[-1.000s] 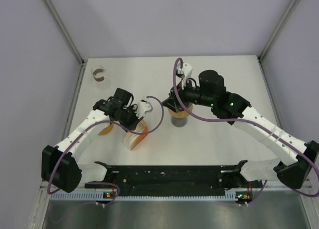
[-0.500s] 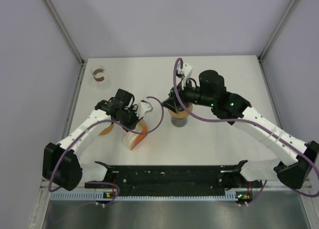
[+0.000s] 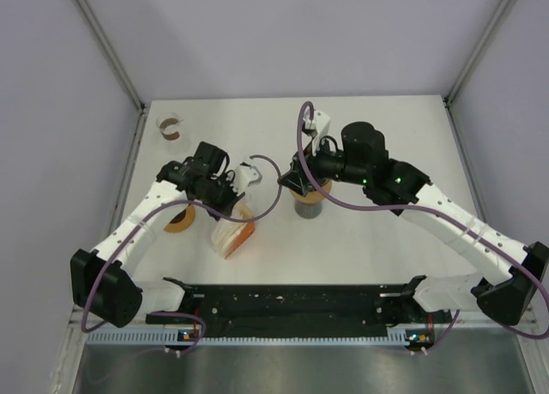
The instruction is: Place the coffee filter in the dripper
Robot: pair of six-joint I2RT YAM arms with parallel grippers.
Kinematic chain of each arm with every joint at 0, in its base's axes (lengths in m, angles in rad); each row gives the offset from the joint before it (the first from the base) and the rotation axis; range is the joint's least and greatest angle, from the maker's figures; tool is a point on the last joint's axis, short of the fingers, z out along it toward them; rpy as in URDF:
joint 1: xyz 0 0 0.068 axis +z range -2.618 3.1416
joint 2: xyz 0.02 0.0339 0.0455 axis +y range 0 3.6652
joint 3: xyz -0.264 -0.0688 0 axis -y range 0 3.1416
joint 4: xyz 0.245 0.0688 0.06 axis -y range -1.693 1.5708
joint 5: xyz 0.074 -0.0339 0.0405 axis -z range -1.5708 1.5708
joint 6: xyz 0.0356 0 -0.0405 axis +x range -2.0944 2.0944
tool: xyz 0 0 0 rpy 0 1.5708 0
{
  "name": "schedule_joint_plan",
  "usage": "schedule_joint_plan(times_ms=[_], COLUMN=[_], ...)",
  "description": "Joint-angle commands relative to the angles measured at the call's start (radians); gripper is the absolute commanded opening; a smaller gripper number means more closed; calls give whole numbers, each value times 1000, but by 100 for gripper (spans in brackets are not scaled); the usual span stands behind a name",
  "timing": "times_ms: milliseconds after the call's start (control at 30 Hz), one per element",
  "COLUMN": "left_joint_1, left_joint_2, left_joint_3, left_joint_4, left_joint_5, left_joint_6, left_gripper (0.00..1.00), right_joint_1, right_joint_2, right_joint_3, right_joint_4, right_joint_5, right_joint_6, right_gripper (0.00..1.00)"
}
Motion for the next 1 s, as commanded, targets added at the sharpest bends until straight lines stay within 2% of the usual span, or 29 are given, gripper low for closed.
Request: schedule_joint_plan(times_ms=[0, 533, 700, 967], left_joint_1=[0, 3, 52, 228], left_joint_2=[-20, -63, -74, -34], left_joint_3=[52, 224, 314, 538], left_joint_4=[-65, -202, -231, -269], left_joint_5=[23, 4, 11, 255], left_joint_6=[-14, -132, -193, -311], left_gripper=[0, 0, 0, 0], right_joint_1=[11, 11, 9, 41], right_joint_2=[-30, -26, -20, -9], right_joint_3=[6, 17, 38, 91], right_joint_4=[35, 35, 46, 69], right_joint_5=[-11, -12, 6, 130], right_joint_6=[-14, -8, 20, 38], right_gripper=[61, 61, 59, 58])
